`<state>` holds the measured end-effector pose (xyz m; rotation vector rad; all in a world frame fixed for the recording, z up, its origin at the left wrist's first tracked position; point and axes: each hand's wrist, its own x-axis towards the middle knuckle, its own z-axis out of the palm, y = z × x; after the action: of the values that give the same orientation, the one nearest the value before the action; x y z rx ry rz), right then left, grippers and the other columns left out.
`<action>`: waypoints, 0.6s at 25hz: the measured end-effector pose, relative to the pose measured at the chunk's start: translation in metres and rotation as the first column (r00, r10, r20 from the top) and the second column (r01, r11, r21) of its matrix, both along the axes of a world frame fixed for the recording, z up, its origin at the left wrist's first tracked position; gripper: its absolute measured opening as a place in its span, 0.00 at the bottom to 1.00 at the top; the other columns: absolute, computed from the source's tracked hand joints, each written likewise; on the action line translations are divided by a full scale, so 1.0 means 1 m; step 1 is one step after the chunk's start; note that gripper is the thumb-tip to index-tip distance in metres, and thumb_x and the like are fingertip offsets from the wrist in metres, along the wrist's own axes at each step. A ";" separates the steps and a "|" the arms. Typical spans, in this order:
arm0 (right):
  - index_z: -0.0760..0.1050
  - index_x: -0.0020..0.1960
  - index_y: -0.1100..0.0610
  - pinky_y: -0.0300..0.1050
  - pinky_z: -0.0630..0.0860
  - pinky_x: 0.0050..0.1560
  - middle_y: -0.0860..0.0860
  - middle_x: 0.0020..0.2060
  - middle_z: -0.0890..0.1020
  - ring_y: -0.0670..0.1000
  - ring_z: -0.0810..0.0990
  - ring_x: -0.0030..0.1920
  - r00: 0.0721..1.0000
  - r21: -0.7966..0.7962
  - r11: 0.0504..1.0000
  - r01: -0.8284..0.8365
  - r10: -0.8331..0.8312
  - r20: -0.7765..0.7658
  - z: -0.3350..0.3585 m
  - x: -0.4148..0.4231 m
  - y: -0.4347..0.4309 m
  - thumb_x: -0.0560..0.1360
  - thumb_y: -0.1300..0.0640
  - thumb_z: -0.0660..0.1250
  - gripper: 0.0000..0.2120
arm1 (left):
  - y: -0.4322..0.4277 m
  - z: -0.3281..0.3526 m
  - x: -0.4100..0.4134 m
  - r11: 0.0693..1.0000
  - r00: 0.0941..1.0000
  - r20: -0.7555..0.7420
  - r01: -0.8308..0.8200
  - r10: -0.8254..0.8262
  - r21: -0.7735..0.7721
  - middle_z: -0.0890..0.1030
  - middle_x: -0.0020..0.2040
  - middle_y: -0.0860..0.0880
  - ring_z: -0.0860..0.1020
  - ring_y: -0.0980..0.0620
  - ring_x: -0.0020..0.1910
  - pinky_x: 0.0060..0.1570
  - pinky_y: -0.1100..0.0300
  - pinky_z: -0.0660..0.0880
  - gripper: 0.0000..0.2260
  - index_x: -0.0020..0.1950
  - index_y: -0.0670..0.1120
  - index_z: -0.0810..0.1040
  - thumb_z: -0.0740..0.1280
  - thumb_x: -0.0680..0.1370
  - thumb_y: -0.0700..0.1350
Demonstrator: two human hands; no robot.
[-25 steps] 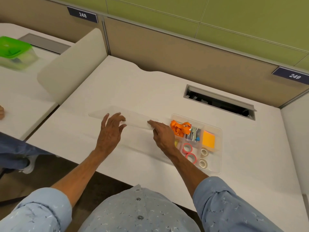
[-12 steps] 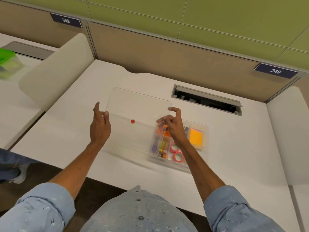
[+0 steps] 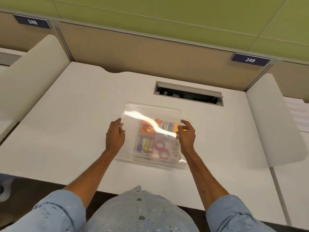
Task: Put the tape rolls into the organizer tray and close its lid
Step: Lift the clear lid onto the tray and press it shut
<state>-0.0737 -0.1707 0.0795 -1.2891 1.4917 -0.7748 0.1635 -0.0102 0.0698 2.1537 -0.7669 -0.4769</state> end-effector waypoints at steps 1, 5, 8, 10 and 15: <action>0.78 0.72 0.56 0.62 0.83 0.64 0.60 0.62 0.80 0.65 0.85 0.58 0.998 -0.008 1.000 0.028 -0.028 -0.059 -0.002 -0.005 0.000 0.82 0.64 0.64 0.19 | -0.001 -0.002 -0.010 1.000 1.000 0.012 0.027 -0.028 0.010 0.79 0.67 0.39 0.84 0.37 0.58 0.63 0.38 0.79 0.23 0.76 0.39 0.71 0.58 0.81 0.27; 0.77 0.74 0.53 0.54 0.81 0.60 0.54 0.58 0.80 0.56 0.83 0.54 0.969 -0.082 0.996 0.045 -0.063 -0.238 -0.002 -0.023 0.005 0.80 0.66 0.63 0.24 | -0.007 -0.008 -0.037 0.998 0.998 0.042 0.050 -0.052 0.032 0.77 0.70 0.40 0.83 0.40 0.63 0.62 0.39 0.79 0.27 0.79 0.39 0.68 0.57 0.80 0.25; 0.76 0.73 0.52 0.54 0.82 0.60 0.51 0.58 0.83 0.55 0.84 0.55 0.951 -0.116 0.992 0.049 -0.082 -0.300 -0.003 -0.035 0.004 0.80 0.66 0.66 0.23 | -0.013 -0.011 -0.049 0.996 0.997 0.047 0.056 -0.059 0.074 0.77 0.70 0.37 0.80 0.37 0.67 0.64 0.40 0.77 0.27 0.80 0.37 0.67 0.58 0.80 0.25; 0.78 0.71 0.55 0.54 0.81 0.61 0.52 0.60 0.84 0.57 0.84 0.59 0.950 -0.098 0.992 0.077 -0.103 -0.296 -0.005 -0.040 0.004 0.80 0.66 0.66 0.20 | -0.017 -0.012 -0.057 0.994 0.999 0.022 0.047 -0.050 0.101 0.77 0.70 0.37 0.79 0.34 0.67 0.65 0.42 0.74 0.29 0.80 0.38 0.67 0.58 0.79 0.24; 0.75 0.75 0.61 0.55 0.79 0.65 0.58 0.69 0.78 0.59 0.80 0.67 0.934 -0.083 0.996 0.011 -0.040 -0.355 -0.011 -0.048 0.008 0.80 0.69 0.64 0.24 | -0.024 -0.015 -0.066 0.979 0.993 -0.007 0.113 -0.114 0.170 0.75 0.73 0.37 0.77 0.33 0.68 0.66 0.41 0.73 0.30 0.81 0.39 0.65 0.61 0.79 0.26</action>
<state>-0.1221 -0.1630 0.0682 -1.5343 1.7825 -0.6439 0.0972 -0.0340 0.0548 2.2761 -0.8820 -0.6186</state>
